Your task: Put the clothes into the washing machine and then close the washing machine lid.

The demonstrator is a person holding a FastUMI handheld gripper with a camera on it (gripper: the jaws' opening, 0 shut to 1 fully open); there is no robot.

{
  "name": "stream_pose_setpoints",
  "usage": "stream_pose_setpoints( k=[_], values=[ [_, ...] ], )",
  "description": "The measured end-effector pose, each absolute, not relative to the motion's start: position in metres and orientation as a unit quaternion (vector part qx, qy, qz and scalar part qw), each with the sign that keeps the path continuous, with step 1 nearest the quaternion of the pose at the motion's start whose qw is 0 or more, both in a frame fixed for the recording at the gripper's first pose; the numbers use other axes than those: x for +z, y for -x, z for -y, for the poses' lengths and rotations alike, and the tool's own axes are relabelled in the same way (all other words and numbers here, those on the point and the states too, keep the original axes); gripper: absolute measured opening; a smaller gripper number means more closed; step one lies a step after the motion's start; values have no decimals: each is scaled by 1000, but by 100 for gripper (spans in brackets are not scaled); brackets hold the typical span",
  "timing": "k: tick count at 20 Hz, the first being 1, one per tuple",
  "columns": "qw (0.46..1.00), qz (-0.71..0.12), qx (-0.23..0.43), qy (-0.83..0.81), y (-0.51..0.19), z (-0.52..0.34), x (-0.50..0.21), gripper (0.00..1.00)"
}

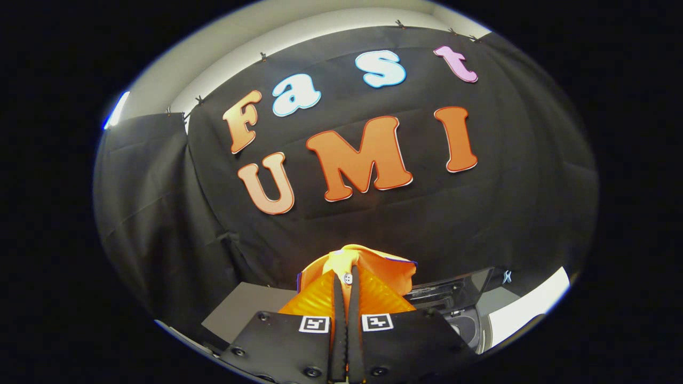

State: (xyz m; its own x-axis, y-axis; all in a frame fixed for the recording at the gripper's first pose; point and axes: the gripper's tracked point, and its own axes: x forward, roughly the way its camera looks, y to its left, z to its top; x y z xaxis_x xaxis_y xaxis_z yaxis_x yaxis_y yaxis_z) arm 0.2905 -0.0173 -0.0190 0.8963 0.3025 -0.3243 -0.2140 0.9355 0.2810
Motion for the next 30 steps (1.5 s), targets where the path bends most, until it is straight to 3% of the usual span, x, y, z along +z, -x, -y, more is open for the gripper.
stream_pose_setpoints(
  k=[21, 30],
  values=[
    [964, -214, 125, -98, -328, 95, -87, 9],
    [941, -294, 115, -119, -304, 83, -214, 9]
  ],
)
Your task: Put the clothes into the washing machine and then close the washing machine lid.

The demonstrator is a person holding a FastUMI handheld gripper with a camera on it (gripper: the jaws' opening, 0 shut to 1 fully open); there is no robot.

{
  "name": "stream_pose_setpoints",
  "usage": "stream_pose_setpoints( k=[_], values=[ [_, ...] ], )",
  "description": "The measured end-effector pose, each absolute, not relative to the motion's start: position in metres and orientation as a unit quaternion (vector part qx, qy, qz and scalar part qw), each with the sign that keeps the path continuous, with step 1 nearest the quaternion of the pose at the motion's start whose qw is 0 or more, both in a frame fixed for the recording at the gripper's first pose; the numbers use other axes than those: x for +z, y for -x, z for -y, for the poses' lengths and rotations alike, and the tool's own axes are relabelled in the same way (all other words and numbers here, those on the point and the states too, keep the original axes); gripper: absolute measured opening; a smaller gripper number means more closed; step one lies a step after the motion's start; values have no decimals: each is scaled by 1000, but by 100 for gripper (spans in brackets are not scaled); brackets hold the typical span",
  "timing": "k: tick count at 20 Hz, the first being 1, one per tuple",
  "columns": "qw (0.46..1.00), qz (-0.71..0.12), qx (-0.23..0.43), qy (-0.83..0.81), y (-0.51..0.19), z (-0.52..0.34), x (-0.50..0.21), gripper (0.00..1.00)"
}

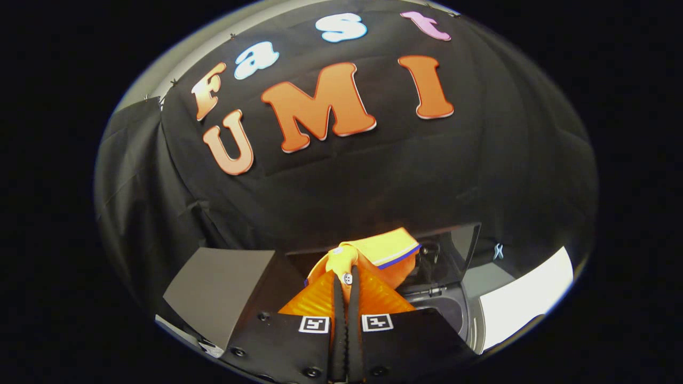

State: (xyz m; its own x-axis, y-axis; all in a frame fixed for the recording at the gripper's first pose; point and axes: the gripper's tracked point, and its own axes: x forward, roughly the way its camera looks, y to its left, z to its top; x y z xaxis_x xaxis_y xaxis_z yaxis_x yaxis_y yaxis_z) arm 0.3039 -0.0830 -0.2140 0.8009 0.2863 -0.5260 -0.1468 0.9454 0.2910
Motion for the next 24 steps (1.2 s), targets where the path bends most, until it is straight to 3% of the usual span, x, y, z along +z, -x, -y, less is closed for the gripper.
stream_pose_setpoints(
  k=[16, 24],
  values=[
    [880, -457, 57, -115, -287, 96, -463, 9],
    [850, -515, 43, -101, -281, 99, -541, 9]
  ],
)
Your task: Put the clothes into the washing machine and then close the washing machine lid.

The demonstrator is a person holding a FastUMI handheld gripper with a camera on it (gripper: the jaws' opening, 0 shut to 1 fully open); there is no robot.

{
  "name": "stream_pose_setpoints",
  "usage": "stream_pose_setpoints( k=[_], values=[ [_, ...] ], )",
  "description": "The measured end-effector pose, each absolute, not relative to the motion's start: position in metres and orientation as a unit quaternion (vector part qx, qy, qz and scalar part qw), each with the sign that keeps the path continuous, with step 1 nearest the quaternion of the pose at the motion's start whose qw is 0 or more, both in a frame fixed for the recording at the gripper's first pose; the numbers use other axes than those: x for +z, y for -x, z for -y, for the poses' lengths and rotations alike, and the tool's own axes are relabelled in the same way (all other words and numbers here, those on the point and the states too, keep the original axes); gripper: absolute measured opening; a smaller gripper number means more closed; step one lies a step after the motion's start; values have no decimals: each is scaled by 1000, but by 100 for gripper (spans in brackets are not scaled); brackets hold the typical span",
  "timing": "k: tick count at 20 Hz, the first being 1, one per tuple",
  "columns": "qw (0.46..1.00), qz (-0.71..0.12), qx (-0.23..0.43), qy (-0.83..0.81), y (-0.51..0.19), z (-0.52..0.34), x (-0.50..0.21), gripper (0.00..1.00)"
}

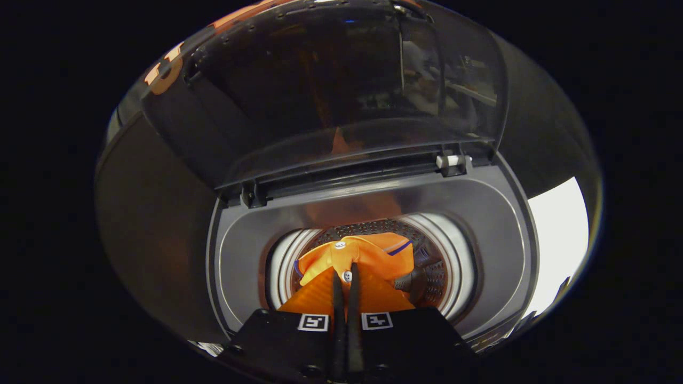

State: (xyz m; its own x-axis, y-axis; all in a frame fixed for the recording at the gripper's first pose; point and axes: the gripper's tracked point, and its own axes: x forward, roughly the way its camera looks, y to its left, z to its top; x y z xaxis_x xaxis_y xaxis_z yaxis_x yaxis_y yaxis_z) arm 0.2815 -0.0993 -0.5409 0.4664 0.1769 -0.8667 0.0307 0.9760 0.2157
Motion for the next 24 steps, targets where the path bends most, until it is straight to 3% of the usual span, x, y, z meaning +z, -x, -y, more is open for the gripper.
stream_pose_setpoints(
  k=[8, 10, 15, 24],
  values=[
    [849, -521, 31, -79, -278, 99, -556, 9],
    [854, -515, 23, -69, -279, 101, -557, 19],
    [855, -514, 26, -57, -272, 103, -554, 99],
    [869, -489, 28, -75, -272, 99, -523, 99]
  ],
)
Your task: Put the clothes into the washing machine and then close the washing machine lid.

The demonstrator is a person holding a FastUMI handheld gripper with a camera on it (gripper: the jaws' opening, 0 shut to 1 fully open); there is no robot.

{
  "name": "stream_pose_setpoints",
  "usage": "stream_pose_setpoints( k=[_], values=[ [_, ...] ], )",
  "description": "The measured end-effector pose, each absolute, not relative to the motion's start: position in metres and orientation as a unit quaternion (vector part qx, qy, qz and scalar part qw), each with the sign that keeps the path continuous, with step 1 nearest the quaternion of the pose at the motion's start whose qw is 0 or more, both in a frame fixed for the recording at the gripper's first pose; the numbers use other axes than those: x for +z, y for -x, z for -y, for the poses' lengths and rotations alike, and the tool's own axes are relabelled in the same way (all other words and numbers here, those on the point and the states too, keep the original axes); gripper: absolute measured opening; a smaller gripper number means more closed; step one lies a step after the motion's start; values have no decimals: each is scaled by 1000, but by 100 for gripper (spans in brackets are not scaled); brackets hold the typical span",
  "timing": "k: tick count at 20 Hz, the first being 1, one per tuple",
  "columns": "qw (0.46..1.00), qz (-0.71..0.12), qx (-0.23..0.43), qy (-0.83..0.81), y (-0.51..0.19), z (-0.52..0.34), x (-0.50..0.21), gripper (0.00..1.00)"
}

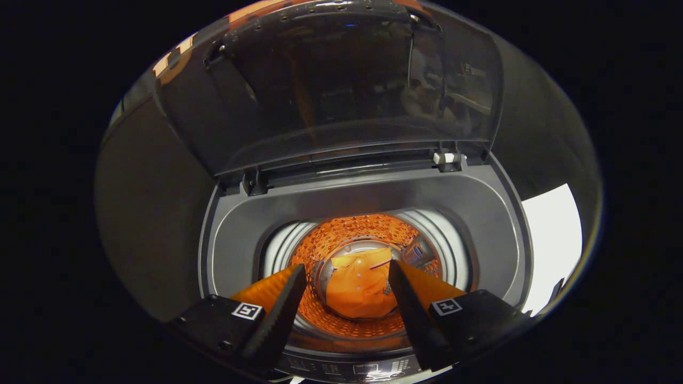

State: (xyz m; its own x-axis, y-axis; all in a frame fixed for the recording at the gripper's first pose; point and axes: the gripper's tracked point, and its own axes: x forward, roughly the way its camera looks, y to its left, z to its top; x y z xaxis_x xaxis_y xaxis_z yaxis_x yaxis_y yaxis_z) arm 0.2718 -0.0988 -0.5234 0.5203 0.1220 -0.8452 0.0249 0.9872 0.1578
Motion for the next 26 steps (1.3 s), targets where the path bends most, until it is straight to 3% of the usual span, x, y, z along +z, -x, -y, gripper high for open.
stream_pose_setpoints(
  k=[7, 16, 20, 26],
  values=[
    [905, -417, 36, -79, -292, 103, -424, 99],
    [956, -285, 54, -48, -377, 98, -264, 99],
    [964, -258, 57, -36, -428, 94, -238, 99],
    [953, -300, 49, -15, -474, 87, -277, 99]
  ],
)
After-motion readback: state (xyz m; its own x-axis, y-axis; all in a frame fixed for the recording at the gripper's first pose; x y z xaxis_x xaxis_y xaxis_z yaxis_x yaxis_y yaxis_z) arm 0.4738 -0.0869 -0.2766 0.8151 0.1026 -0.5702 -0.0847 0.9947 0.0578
